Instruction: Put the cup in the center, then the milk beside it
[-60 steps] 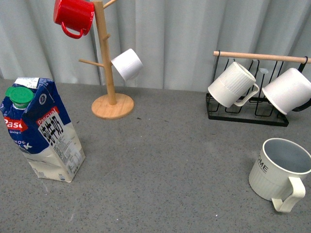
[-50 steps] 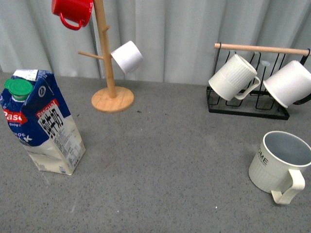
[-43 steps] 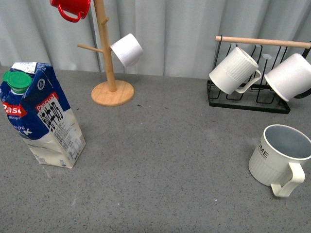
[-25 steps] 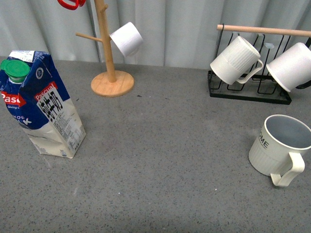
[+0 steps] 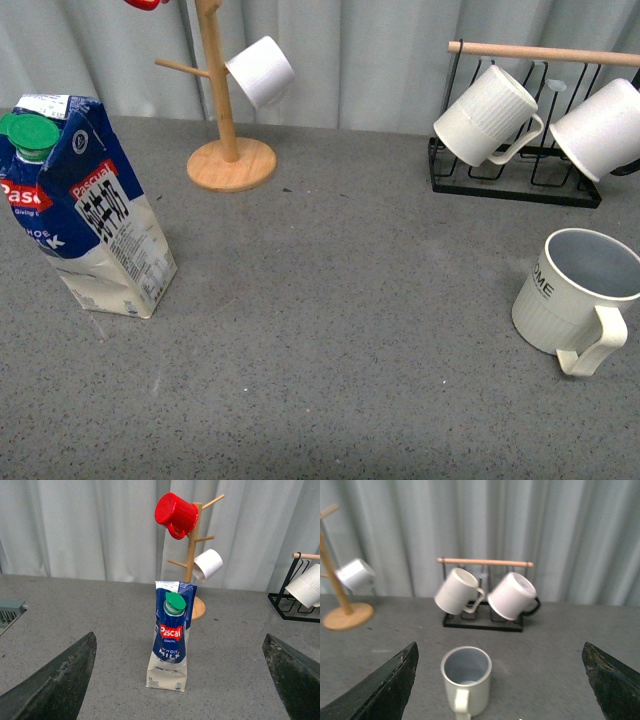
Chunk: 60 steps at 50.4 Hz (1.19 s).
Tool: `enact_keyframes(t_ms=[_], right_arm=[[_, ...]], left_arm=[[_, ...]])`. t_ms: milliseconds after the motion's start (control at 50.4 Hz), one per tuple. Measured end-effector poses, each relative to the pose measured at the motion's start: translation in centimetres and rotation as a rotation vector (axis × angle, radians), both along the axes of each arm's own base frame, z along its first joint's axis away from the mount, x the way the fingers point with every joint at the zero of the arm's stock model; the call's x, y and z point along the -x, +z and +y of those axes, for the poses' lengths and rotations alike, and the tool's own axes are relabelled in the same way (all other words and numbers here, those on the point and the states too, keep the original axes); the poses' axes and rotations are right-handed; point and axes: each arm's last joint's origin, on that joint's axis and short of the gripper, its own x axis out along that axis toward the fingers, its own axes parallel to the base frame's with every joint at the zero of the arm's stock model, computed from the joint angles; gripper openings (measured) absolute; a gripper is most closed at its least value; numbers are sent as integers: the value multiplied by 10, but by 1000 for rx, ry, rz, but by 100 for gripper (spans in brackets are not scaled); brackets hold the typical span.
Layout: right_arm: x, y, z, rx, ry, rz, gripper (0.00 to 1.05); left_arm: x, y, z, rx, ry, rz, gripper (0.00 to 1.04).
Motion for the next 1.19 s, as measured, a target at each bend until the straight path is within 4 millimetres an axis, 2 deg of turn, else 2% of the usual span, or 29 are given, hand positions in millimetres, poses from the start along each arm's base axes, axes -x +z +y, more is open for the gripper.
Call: enact_keyframes(t_ms=[79,238,397,794,953,1191], right_arm=[[-5,-4,-3,63,-95,195,95],[-26,0,-6,53,-22,256,95],[-83,8,-14,-6,11,327,95],[-176,-15,-15,-58,0,649,95],[-200,-26,-11,-64,-9,752,95],[-218,-41,-7,-71,-33,841,95]], left_arm=[[0,0,0,0,0,-1,98],[0,0,0,0,0,-1,98],[0,0,0,0,0,-1,98],[0,0,0,0,0,-1,98],[0,0,0,0,0,-1,98],[0,0,0,0,0,-1,98]])
